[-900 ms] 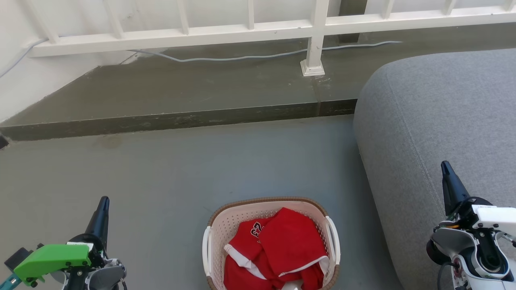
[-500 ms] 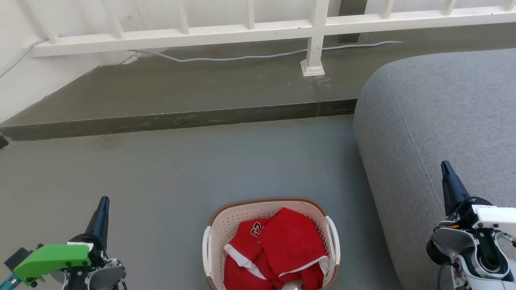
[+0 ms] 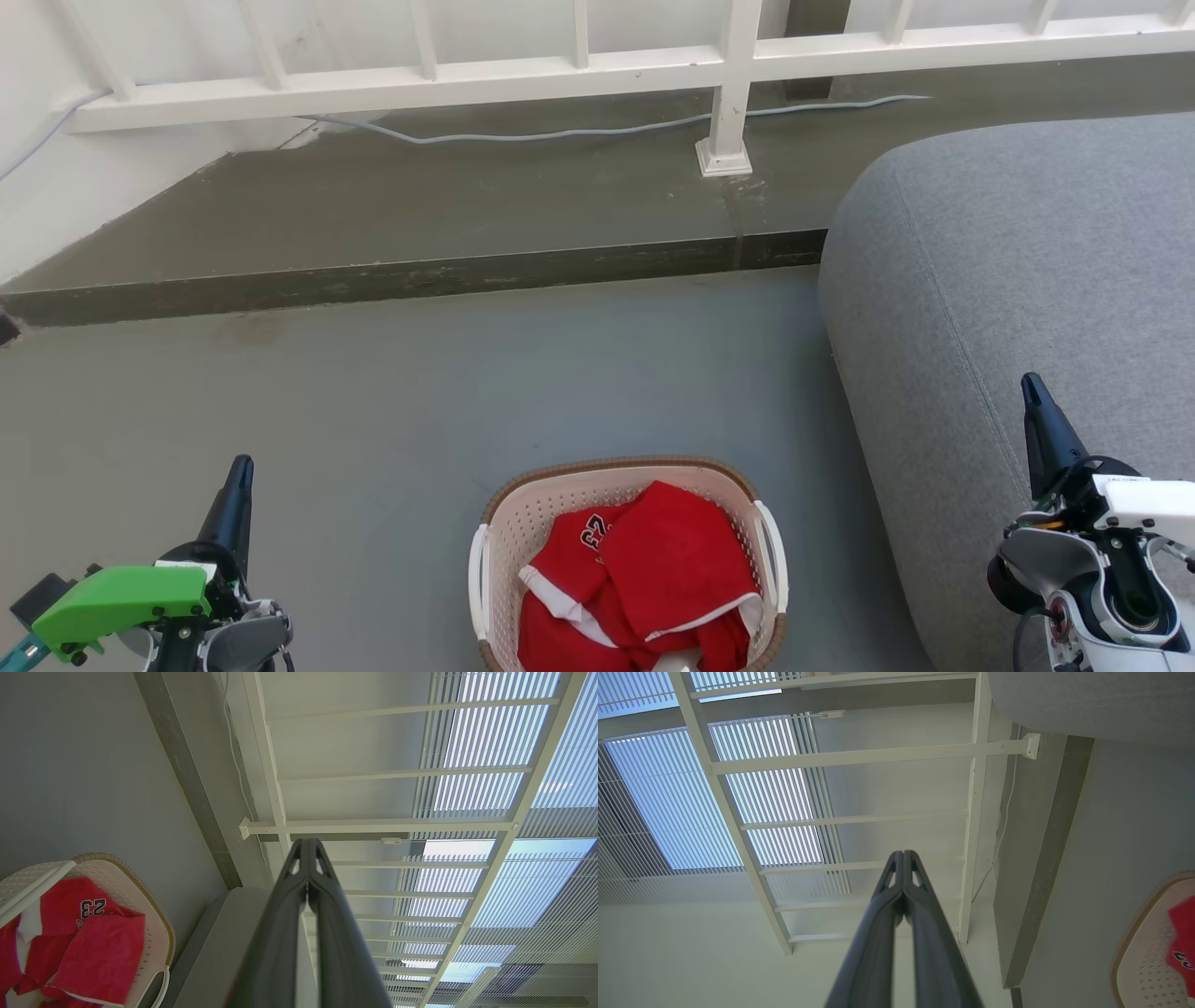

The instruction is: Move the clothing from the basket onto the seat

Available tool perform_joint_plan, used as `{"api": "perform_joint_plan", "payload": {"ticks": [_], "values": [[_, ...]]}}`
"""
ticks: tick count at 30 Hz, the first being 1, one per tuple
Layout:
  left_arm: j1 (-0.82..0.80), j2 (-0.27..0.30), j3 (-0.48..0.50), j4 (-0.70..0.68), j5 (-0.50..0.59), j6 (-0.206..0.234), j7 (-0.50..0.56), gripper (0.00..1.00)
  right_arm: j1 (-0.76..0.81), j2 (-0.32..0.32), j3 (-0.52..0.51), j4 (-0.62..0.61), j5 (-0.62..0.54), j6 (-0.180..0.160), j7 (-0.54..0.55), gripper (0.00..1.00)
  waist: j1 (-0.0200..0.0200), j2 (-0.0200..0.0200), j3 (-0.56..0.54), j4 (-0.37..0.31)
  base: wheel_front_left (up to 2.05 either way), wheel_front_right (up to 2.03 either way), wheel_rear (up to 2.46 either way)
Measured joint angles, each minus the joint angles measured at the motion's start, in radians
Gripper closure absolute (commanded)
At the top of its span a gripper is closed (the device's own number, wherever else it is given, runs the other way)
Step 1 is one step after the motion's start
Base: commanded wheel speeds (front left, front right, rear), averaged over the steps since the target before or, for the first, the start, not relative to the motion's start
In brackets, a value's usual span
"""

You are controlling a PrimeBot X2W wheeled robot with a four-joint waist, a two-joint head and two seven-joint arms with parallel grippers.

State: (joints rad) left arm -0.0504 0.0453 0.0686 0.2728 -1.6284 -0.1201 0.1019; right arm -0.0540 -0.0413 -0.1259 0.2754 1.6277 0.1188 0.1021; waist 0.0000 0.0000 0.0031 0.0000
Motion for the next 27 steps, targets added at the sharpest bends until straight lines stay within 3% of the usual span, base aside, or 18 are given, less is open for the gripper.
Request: {"api": "perform_joint_plan", "payload": {"ticks": [27], "values": [[0.0, 0.0, 0.0, 0.0, 0.004, 0.0, 0.0, 1.0, 0.0, 0.0, -0.001, 0.0, 0.0, 0.0, 0.0, 1.0, 0.0, 0.0, 0.0, 0.0, 0.0, 0.0, 0.0]]}}
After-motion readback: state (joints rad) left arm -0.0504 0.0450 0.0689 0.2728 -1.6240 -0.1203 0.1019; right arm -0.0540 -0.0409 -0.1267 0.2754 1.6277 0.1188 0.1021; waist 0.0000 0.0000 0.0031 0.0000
